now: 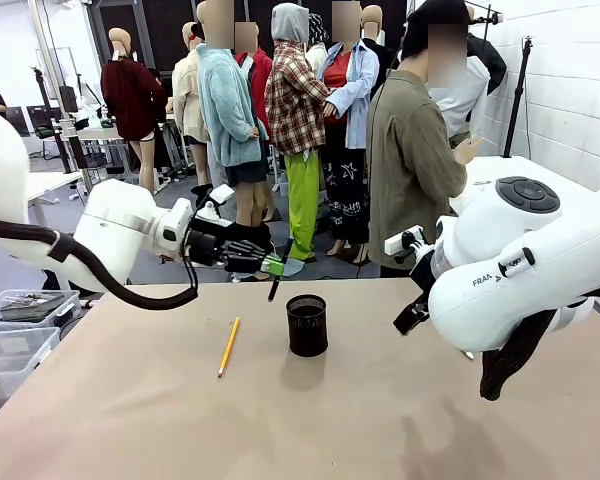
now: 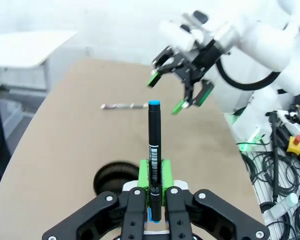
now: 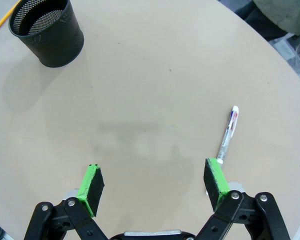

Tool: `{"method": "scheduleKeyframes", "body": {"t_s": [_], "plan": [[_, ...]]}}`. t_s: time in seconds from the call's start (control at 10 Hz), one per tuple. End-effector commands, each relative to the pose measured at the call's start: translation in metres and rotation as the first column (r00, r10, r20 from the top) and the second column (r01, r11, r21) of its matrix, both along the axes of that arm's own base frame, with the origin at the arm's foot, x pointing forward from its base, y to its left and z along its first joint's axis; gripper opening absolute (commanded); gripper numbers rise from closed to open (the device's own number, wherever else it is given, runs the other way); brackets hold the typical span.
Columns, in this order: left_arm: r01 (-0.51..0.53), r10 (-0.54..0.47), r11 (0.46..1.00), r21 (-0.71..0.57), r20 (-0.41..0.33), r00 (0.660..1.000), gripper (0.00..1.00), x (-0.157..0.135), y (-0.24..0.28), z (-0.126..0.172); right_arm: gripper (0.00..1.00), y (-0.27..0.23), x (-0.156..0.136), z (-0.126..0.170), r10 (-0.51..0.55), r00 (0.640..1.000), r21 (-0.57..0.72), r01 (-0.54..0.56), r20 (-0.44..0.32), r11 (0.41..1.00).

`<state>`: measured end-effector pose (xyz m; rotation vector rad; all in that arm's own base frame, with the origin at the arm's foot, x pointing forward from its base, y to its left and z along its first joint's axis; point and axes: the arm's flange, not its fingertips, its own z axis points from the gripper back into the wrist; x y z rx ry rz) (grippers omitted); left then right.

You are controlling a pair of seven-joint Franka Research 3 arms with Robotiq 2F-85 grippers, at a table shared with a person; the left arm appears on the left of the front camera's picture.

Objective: Place the pens into the pen holder.
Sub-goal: Pick up a writing instrument from the table and place it into the Pen holder.

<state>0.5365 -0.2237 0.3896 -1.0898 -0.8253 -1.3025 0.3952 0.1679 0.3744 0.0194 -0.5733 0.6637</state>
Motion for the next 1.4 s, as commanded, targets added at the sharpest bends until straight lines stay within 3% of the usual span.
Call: {"method": "scheduleKeyframes", "body": {"t_s": [0.0, 0.5, 0.7, 1.3], "plan": [[0.096, -0.094, 0.992, -0.081, 0.019, 0.995, 0.0, 0.018, -0.006, 0.001, 1.0, 0.0, 0.0, -0.001, 0.0, 1.0, 0.0, 0.0, -0.001, 1.0], [0.249, -0.227, 0.949, -0.193, 0.127, 0.965, 0.0, 0.022, -0.025, 0.007, 1.0, 0.0, 0.0, -0.001, 0.0, 1.0, 0.0, 0.0, -0.001, 1.0], [0.269, -0.265, 0.946, -0.184, 0.044, 0.963, 0.0, 0.036, -0.039, -0.004, 1.0, 0.0, 0.0, -0.001, 0.0, 1.0, 0.0, 0.0, -0.001, 1.0], [0.204, -0.206, 0.97, -0.135, -0.001, 0.978, 0.0, 0.08, -0.059, -0.028, 1.0, 0.0, 0.0, -0.001, 0.0, 1.0, 0.0, 0.0, -0.001, 1.0]]}}
